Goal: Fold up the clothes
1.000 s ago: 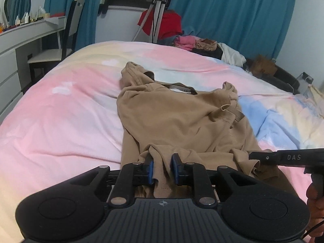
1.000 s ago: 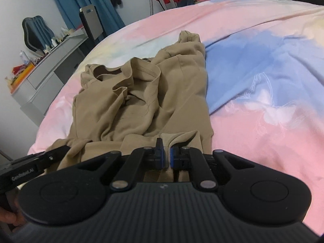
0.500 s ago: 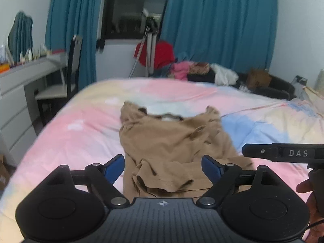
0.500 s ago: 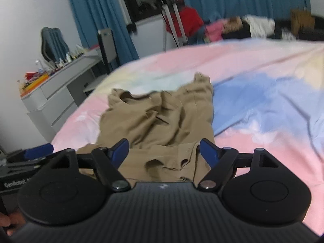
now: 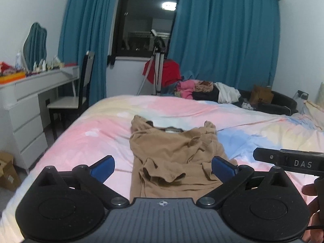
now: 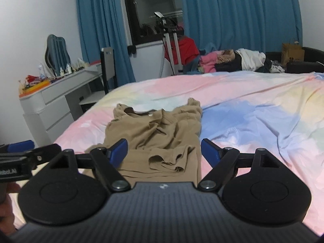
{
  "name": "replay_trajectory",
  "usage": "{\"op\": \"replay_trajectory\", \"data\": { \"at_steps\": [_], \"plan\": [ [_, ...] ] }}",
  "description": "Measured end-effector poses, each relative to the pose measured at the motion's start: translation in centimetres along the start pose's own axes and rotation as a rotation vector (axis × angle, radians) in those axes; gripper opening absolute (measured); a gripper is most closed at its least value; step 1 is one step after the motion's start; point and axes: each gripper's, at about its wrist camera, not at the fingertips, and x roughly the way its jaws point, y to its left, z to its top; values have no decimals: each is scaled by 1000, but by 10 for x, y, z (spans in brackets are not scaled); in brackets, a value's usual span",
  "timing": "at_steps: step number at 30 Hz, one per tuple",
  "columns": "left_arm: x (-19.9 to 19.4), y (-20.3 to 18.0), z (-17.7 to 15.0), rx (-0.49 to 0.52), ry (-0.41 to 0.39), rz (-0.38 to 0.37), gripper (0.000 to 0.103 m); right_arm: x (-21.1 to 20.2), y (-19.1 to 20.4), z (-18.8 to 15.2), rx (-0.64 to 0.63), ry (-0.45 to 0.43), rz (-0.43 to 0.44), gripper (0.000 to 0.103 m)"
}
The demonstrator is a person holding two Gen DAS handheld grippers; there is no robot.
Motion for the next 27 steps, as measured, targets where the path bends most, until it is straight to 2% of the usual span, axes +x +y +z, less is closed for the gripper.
{"op": "replay_trajectory", "data": {
  "at_steps": [4,6,11,14,17,20,22,24,27],
  "plan": [
    [7,1,-4,-22,61,-5,103,5,-3,-2,10,19,-13,81],
    [12,1,-7,-43,119,-7,103,5,-4,-3,15,22,-9,81],
    [31,19,-21,-254,341,-104,102,8,-6,-4,21,27,-12,81],
    [43,30,-35,-371,454,-127,100,11,-6,-5,24,40,-10,81],
    [56,41,-48,-474,530,-148,98,12,-6,-5,30,39,-13,81],
    [66,52,-57,-558,564,-152,98,13,-7,-4,43,37,-12,81],
    [68,56,-60,-592,561,-163,98,14,-10,-4,63,51,-2,82],
    [69,59,-61,-619,546,-178,98,16,-14,-4,93,66,4,91],
    [70,62,-63,-666,519,-205,98,18,-20,-4,147,85,13,91]
  ]
}}
